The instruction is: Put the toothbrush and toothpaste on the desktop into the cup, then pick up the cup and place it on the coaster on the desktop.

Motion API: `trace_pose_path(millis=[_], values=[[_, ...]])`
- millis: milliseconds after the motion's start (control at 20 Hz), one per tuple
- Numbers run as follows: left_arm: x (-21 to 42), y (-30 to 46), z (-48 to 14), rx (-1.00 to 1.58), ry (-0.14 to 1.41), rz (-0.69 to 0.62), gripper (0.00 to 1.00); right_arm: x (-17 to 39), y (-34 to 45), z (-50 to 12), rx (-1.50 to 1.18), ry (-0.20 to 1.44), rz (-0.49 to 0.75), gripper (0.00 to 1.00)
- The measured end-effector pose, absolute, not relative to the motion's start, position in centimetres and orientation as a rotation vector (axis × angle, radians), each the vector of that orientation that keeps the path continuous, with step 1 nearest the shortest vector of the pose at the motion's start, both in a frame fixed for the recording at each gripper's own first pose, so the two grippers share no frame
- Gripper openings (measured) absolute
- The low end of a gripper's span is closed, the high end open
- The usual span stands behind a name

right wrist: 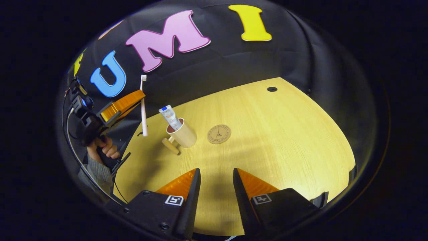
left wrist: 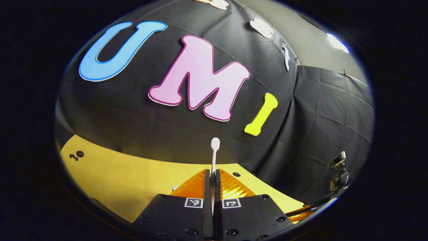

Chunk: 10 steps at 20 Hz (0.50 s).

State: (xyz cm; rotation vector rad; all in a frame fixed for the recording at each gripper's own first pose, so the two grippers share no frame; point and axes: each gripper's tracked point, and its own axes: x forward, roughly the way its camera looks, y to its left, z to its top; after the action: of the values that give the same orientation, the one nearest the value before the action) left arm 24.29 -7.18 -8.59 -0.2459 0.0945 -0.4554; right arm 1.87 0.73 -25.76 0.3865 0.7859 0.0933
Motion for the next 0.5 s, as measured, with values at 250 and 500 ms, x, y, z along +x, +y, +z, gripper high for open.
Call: trace_pose_path(millis=[250,500], values=[[27.7,-7.3,-10.2,-0.218,0.072,-0.454,0.06,0.2,-0.5,-26.3,0.38,0.801,0.029,0.59],[30.0,-7.3,-11.2,-0.19,0.043,-0.451,0.06,-0.7,-0.9,-27.3,0.371,0.822,0.002,0.59]])
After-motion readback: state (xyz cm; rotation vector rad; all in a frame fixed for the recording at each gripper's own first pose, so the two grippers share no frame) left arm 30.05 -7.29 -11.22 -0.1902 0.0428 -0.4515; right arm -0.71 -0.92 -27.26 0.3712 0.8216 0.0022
